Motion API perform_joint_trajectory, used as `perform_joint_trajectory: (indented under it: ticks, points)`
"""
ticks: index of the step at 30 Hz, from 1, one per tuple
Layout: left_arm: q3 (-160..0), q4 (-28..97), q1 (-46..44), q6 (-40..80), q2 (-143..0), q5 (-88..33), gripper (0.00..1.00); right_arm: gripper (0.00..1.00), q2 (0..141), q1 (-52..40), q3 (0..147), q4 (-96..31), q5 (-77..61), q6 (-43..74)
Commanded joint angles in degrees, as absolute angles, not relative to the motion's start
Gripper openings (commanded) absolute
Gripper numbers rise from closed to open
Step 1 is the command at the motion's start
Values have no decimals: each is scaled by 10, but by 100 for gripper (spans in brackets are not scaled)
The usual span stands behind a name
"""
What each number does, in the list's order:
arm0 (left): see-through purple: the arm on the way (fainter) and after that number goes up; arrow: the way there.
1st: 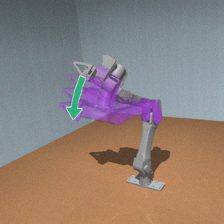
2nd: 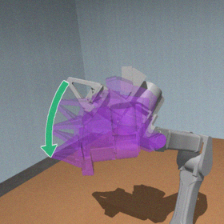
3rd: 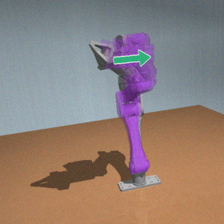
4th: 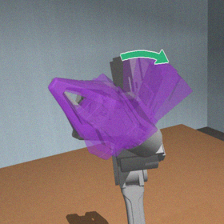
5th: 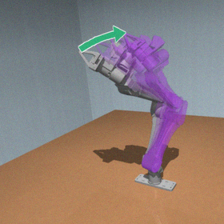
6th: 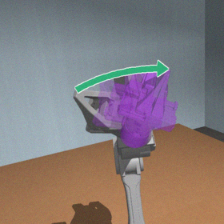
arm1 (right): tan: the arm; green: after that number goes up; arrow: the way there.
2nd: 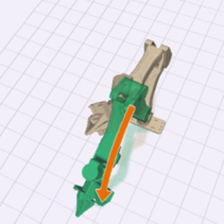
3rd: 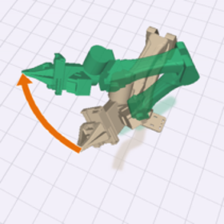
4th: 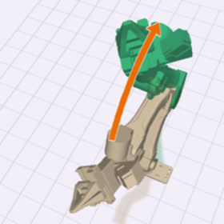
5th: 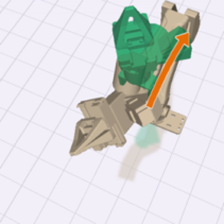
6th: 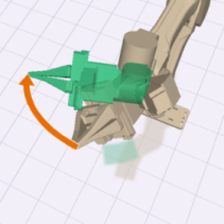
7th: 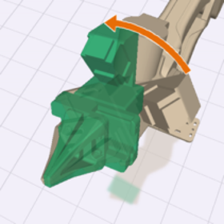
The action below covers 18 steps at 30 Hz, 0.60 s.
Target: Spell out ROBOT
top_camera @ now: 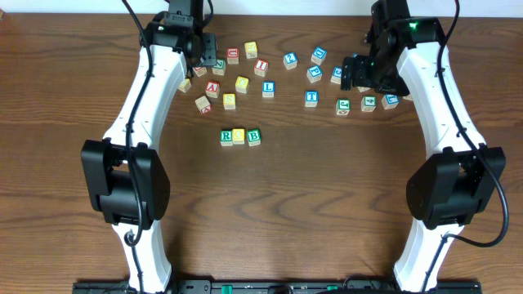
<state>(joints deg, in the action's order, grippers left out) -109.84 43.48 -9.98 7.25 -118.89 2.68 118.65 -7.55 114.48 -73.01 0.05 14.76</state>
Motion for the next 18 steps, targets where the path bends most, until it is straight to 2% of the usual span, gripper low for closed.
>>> perform_joint_trajectory:
  ticks: [1,11,18]
  points:
    - [-1098,437,-109,78,-1199,19,41,99,1178,-80,1146,-731,10,145]
    - [-1098,435,-125,78,-1199,19,41,99,1178,-79,1146,-731,10,145]
    - [-1098,404,-143,119,-1205,19,41,99,1178,-80,1146,-731,10,145]
